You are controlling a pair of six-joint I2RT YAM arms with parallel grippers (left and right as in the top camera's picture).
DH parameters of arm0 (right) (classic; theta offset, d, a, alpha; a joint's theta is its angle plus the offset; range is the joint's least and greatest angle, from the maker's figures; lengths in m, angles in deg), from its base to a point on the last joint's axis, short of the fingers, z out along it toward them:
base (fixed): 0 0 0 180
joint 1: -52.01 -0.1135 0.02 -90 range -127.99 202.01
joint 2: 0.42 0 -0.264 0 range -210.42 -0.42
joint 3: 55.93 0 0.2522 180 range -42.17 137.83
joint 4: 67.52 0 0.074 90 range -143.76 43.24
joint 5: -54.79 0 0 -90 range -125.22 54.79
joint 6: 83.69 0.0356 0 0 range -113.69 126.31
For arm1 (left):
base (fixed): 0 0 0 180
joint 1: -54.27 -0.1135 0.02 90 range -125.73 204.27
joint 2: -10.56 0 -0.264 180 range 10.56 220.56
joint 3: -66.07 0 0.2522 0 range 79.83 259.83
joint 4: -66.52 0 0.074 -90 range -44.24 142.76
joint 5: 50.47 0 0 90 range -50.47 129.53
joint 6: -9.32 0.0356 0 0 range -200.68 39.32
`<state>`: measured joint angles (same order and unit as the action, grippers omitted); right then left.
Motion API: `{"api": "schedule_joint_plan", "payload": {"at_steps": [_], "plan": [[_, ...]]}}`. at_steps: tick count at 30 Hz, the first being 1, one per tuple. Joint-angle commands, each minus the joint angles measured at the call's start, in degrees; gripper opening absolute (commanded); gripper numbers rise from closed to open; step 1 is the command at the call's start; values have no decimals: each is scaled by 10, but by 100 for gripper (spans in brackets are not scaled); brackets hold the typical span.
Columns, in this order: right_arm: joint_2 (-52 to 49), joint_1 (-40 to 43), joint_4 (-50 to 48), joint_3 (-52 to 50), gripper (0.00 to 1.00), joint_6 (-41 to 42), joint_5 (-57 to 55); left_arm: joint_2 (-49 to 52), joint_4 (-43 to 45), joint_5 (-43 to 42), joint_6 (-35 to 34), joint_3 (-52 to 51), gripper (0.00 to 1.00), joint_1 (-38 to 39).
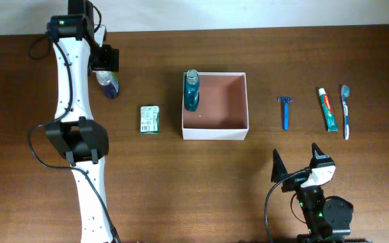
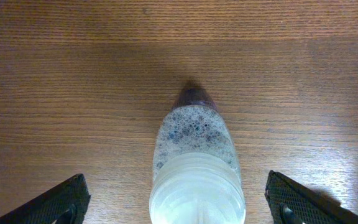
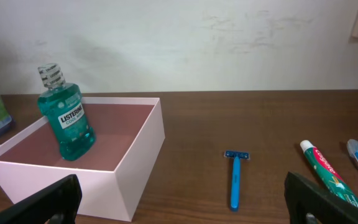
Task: Pack container
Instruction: 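Grasp the soap pump bottle top with the left gripper and lift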
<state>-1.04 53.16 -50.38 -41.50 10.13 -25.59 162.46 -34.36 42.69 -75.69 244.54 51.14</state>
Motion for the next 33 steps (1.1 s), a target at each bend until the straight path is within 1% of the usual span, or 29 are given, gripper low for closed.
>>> {"api": "schedule_joint_plan", "payload": {"at_steps": [1, 4, 5, 6, 9, 12, 13, 14, 19, 21, 23, 25, 27, 29, 30, 33], "plan": [[4, 4, 2, -3, 99, -4, 7, 10, -3, -9, 7, -2, 92, -3], [4, 4, 2, -3, 99, -4, 7, 10, -4, -8, 7, -5, 91, -3], [4, 4, 2, -3, 99, -4, 7, 10, -3, -9, 7, -5, 89, -3], [4, 4, 2, -3, 99, -4, 7, 10, -3, -8, 7, -5, 82, -3], [4, 4, 2, -3, 99, -4, 7, 10, -3, -9, 7, -5, 70, -3], [4, 4, 2, -3, 99, -4, 7, 10, -4, -9, 7, -5, 61, -3], [4, 4, 2, -3, 99, -4, 7, 10, -4, -9, 7, -5, 60, -3], [4, 4, 2, -3, 99, -4, 7, 10, -6, -11, 7, -5, 55, -2], [4, 4, 2, -3, 99, -4, 7, 10, -9, -22, 7, -5, 41, -2], [4, 4, 2, -3, 99, -4, 7, 10, -10, -22, 7, -5, 37, -2], [4, 4, 2, -3, 99, -4, 7, 10, -13, -22, 7, -5, 30, -2], [4, 4, 2, -3, 98, -4, 7, 10, -17, -22, 7, -5, 25, -2], [4, 4, 2, -3, 99, -4, 7, 10, -19, -22, 7, -5, 19, -2], [4, 4, 2, -3, 99, -4, 7, 9, -21, -22, 7, -4, 9, -2], [4, 4, 2, -3, 99, -4, 7, 9, -21, -22, 7, -4, 6, -2], [4, 4, 2, -3, 99, -4, 7, 4, -21, -23, 2, 0, 6, -2]]}}
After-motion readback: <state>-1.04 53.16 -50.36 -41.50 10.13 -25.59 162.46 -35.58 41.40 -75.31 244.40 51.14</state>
